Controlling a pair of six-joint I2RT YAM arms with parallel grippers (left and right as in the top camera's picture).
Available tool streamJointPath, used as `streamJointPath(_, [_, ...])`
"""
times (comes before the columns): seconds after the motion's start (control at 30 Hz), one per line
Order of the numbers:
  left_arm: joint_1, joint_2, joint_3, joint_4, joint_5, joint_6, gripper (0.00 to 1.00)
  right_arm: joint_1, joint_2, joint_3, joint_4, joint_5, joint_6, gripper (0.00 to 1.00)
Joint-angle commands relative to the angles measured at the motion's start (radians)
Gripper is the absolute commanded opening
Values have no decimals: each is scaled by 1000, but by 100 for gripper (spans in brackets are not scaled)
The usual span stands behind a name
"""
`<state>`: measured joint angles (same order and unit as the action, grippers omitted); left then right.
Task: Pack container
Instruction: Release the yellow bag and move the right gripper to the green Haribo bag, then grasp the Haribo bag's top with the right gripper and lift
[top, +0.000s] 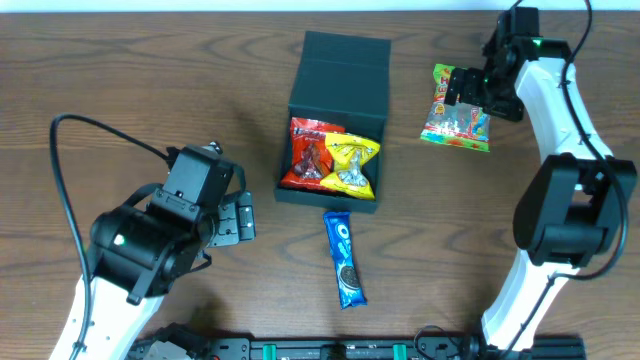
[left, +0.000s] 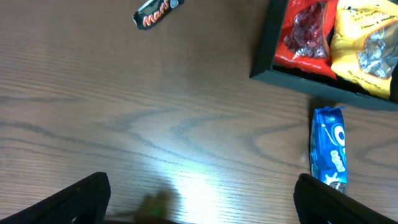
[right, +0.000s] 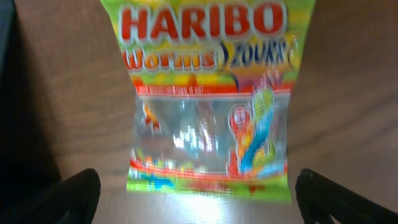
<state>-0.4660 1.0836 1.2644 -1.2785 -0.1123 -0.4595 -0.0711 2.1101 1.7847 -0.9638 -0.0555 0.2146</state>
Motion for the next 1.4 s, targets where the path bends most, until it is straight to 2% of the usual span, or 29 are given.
streamJointPath(0.0, [0, -2, -7, -3, 8, -21, 95, -10, 22, 21, 31, 0, -44, 99])
streamJointPath(0.33, [0, -5, -7, -4, 4, -20, 95, -13, 66, 21, 130, 7, -48, 99])
streamJointPath(0.83, [0, -6, -7, -3, -3, -20, 95, -10, 193, 20, 149, 11, -48, 99])
streamJointPath(1.13, [0, -6, -7, -3, -11, -20, 95, -5, 203, 20, 124, -6, -47, 99])
streamJointPath(1.27, [0, -6, -7, -4, -24, -20, 95, -5, 200, 20, 108, -6, -47, 85])
streamJointPath(1.37, [0, -6, -7, -4, -26, -19, 95, -5, 187, 20, 100, -6, -47, 67])
